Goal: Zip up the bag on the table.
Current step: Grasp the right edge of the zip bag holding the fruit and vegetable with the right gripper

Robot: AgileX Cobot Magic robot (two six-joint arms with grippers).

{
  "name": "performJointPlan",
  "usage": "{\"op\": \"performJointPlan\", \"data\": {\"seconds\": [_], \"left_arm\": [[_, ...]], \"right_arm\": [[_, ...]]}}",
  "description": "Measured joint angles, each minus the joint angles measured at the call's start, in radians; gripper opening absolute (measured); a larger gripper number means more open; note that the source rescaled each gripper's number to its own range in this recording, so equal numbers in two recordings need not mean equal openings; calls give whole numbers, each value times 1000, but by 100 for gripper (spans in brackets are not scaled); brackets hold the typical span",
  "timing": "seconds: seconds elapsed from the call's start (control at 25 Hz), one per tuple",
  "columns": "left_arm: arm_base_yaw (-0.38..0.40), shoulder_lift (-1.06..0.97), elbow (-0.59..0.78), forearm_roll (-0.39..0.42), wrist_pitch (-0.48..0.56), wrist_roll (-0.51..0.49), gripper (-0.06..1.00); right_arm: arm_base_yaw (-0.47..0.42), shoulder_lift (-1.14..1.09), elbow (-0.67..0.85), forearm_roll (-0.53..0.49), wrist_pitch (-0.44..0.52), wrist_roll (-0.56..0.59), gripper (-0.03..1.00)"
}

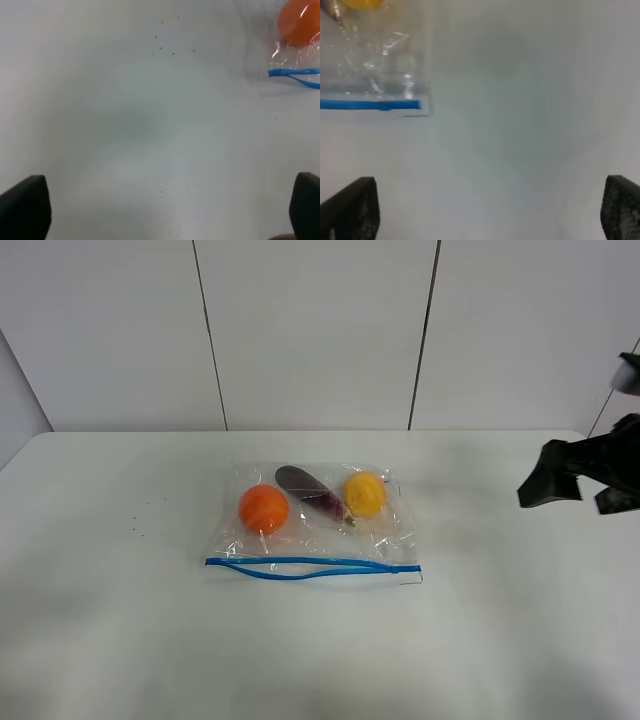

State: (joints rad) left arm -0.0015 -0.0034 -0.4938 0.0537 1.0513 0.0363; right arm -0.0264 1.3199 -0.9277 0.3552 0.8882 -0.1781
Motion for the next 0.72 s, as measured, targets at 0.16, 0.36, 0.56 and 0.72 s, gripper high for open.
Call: {"op": "performJointPlan", "data": {"seconds": [0.16,0.36,0.56,0.72], "left_arm": [[0,0,0,0,0,0,100],[0,0,0,0,0,0,100],[0,0,0,0,0,0,100],[0,0,0,0,0,0,100]], "right_arm": [[0,178,-1,196,-68,-174,100],[0,378,-1,391,-82,-398,100],[0,526,-1,601,-81,-613,100],[0,611,-2,735,-48,-764,100]]}}
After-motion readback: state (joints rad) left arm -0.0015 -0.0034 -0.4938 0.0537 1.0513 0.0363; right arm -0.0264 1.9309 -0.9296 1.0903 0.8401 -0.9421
